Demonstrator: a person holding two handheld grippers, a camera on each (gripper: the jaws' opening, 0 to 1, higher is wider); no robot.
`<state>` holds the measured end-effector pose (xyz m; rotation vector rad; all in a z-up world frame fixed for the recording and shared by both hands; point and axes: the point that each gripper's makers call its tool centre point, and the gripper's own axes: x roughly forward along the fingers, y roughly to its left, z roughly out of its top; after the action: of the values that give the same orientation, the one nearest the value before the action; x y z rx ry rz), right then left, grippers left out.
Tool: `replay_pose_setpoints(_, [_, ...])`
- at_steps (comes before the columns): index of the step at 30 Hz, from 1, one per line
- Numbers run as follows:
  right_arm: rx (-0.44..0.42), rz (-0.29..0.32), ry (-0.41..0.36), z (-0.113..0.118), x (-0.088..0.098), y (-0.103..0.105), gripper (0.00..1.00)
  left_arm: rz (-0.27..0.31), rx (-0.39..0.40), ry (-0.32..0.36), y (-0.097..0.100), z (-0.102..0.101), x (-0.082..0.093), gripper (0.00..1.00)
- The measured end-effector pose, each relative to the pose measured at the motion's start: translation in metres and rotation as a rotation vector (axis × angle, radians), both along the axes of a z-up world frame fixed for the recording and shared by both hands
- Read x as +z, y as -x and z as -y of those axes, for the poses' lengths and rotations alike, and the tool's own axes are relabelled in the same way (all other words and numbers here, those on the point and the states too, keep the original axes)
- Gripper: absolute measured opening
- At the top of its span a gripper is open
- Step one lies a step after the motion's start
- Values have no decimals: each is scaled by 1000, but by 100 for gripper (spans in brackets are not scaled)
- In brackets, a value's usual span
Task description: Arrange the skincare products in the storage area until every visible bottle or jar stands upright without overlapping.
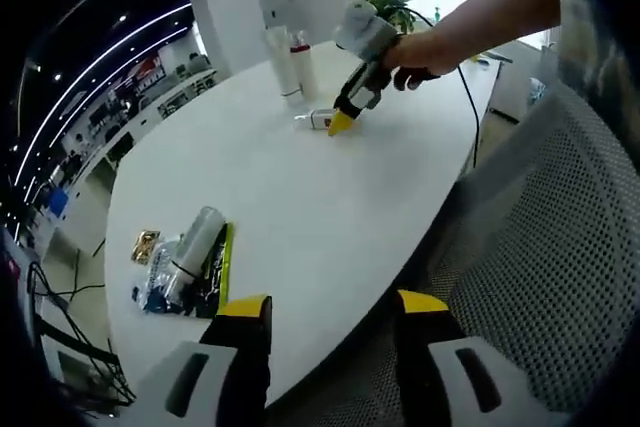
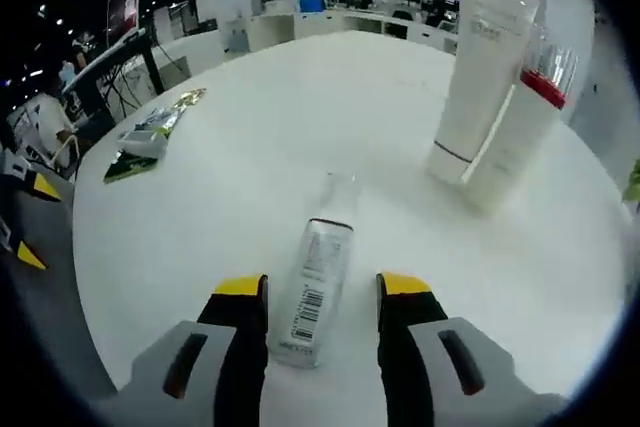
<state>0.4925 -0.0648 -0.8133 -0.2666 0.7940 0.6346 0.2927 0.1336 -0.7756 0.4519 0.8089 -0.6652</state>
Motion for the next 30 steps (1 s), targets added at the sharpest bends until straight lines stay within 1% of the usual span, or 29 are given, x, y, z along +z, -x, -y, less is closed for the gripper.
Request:
replay_pose_setpoints(1, [-21, -9, 25, 7, -1, 2, 33, 1, 12, 1, -1, -2, 1, 50])
replay_pose_setpoints(2, [-37, -6, 25, 8, 0, 4, 28, 10, 20, 1, -2, -3, 2, 50])
replay_pose_setpoints(3, [-34, -11, 29, 9, -1, 7, 23, 33, 27, 4, -5, -4, 6, 50])
replay_pose_setpoints(4, [-46, 4, 33, 11, 0, 4, 20, 45, 26, 8, -6, -4, 8, 50])
replay_pose_setpoints(5, [-21, -8, 27, 8, 0, 7, 20, 49, 29, 11, -6, -4, 8, 50])
replay_pose_setpoints(7, [-26, -23, 29, 8, 1, 14, 19, 40, 33, 9, -5, -5, 6, 50])
replay_pose_setpoints(8, [-15, 0, 21, 7, 6, 15, 19, 29, 39, -3, -4, -8, 4, 50])
replay_pose_setpoints(9, [-13, 6, 4, 6, 9, 16, 19, 29, 42, -13, -4, -10, 4, 50])
replay_pose_setpoints(12, [-23, 14, -49, 1, 21, 24, 19, 66, 47, 1, -8, -10, 11, 50])
replay_pose_setpoints(13, [-22, 32, -70, -3, 28, 26, 19, 60, 49, 3, -8, -9, 11, 50])
replay_pose_setpoints(16, [-28, 58, -137, -13, 42, 31, 19, 50, 44, 5, -6, -8, 10, 50])
replay_pose_setpoints(17, [-39, 73, -173, -17, 49, 32, 19, 44, 51, 2, -6, -9, 9, 50])
replay_pose_setpoints(18, [-44, 83, -194, -22, 54, 35, 19, 47, 63, 3, -7, -11, 9, 50])
replay_pose_setpoints(19, [-66, 82, -234, -28, 61, 39, 19, 48, 91, 11, -10, -15, 10, 50])
replay_pose_setpoints(20, [-69, 83, -260, -34, 65, 42, 19, 26, 138, 27, -12, -18, 9, 50])
replay_pose_setpoints(21, [-73, 100, -295, -42, 73, 45, 19, 21, 162, 61, -15, -18, 11, 50])
replay_pose_setpoints(22, [-82, 109, -323, -48, 79, 48, 18, 25, 176, 72, -17, -20, 12, 50])
replay_pose_setpoints(24, [-86, 109, -394, -61, 89, 56, 18, 13, 184, 65, -17, -23, 11, 50])
replay_pose_setpoints(25, [-80, 110, -431, -71, 96, 62, 18, 9, 185, 79, -17, -21, 12, 50])
replay_pose_setpoints(26, [-55, 112, -460, -82, 102, 71, 18, 9, 183, 108, -17, -17, 13, 50])
replay_pose_setpoints(27, [-45, 113, -472, -86, 105, 74, 18, 5, 181, 111, -16, -17, 14, 50])
replay_pose_setpoints(28, [-13, 117, -495, -98, 111, 83, 19, -6, 180, 129, -15, -15, 15, 50])
replay_pose_setpoints(29, [-3, 111, -517, -105, 114, 89, 19, -18, 189, 167, -15, -11, 17, 50])
replay_pose_setpoints(30, [21, 103, -546, -116, 119, 96, 19, -27, 214, 204, -17, -10, 18, 51])
